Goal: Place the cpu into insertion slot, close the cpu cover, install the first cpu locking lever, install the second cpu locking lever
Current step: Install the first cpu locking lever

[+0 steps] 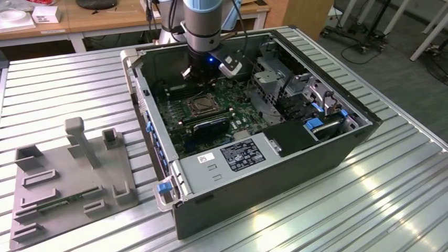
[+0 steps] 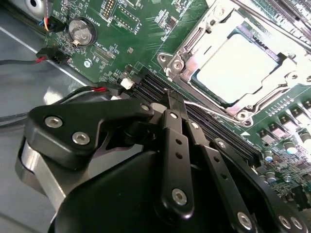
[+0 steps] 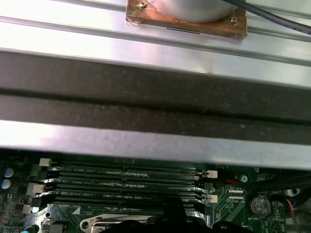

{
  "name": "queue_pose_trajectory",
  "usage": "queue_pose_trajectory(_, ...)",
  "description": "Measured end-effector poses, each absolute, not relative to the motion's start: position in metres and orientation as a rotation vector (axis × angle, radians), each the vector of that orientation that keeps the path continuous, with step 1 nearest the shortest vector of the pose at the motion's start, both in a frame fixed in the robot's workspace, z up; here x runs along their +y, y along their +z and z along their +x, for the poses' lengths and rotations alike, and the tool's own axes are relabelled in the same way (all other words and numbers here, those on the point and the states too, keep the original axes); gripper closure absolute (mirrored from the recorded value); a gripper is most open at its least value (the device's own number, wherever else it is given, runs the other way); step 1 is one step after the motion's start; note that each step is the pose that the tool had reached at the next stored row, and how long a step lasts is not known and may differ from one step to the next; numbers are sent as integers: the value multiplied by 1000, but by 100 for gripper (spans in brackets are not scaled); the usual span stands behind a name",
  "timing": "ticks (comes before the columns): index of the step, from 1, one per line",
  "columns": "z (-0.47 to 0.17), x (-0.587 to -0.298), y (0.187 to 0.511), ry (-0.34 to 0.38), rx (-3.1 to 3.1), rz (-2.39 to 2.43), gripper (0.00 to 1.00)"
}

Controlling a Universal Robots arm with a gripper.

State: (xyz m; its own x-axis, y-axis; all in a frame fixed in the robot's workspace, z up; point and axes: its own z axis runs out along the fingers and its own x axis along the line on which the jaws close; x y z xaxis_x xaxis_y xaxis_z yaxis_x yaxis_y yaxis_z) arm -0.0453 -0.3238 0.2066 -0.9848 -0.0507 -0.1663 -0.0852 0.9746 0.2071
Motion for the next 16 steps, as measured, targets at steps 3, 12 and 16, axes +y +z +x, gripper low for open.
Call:
queue_pose_trajectory(3, -45, -324, 206, 321, 2962, -99, 89)
queue_pose_trajectory(12, -45, -322, 203, 314, 2963, -115, 89)
queue_pose_trajectory(16, -45, -322, 203, 313, 2964, -156, 89)
